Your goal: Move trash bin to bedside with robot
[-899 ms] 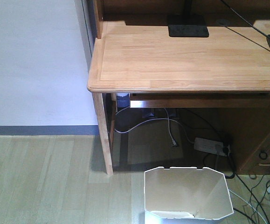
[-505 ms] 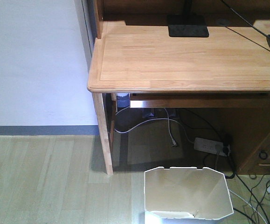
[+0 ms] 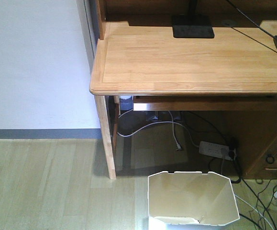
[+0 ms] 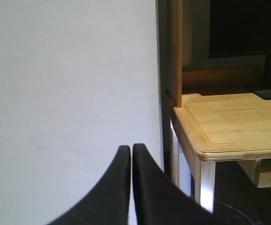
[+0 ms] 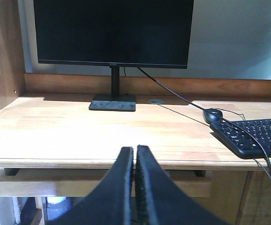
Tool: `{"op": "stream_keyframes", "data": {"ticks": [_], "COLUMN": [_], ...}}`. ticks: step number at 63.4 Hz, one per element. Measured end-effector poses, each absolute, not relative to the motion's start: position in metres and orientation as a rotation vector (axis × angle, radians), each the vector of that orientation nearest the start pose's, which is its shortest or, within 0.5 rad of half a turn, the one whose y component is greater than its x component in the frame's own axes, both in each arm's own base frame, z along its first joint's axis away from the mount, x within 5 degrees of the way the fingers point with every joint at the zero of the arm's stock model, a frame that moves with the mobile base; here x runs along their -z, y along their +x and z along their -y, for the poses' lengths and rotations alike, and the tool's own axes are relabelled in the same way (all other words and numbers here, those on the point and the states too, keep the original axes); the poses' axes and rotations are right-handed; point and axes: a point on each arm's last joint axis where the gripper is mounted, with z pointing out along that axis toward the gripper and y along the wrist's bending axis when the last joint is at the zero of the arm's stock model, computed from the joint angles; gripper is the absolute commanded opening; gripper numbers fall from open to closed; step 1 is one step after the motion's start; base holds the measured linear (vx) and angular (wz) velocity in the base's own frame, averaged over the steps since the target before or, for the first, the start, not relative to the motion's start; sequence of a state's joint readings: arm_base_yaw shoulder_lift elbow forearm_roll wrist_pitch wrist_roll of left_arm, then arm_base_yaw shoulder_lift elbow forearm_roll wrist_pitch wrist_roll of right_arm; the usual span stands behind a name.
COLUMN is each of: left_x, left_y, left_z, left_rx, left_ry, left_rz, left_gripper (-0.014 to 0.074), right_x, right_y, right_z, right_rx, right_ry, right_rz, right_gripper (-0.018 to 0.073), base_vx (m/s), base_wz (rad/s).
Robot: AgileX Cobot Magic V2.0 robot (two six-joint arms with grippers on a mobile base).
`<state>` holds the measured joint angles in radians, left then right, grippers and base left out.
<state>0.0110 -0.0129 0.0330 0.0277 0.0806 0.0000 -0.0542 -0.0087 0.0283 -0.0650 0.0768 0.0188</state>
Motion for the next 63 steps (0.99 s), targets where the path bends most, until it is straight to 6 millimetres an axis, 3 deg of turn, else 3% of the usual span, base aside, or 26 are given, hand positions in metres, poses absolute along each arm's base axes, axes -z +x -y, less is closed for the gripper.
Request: {"op": "stream_keyframes", "data": {"ticks": [11, 22, 37, 50, 63], "left_x": [-0.195, -0.195, -0.195, -0.195, -0.195], "left_y": [0.057, 0.057, 0.057, 0.057, 0.057], "left_z": [-0.001, -0.001, -0.001, -0.001, -0.001], "left_rx": [-0.032, -0.032, -0.032, -0.032, -0.032], "left_ry": [0.011, 0.011, 0.011, 0.011, 0.011], "left_rz": [-1.584, -1.584, -1.584, -1.584, -1.584], "left_gripper": [-0.0006, -0.0006, -0.0006, -0.0006, -0.0006], "right_x": [-0.198, -0.21, -0.254, -0.289, -0.283], "right_y": [0.057, 0.056, 0.061, 0.087, 0.108], "right_z": [0.003, 0.003, 0.003, 0.005, 0.007], "right_rx": [0.083, 0.081, 0.081, 0.082, 0.083], "right_ry": [0.009, 0.001, 0.002, 0.01, 0.02], "right_rz": [-1.567, -1.443, -1.408, -1.588, -1.833], "right_gripper": [-0.0008, -0.0008, -0.0008, -0.0008, -0.0008], "base_vx": [0.0, 0.0, 0.0, 0.0, 0.0], "base_wz": [0.0, 0.0, 0.0, 0.0, 0.0]}}
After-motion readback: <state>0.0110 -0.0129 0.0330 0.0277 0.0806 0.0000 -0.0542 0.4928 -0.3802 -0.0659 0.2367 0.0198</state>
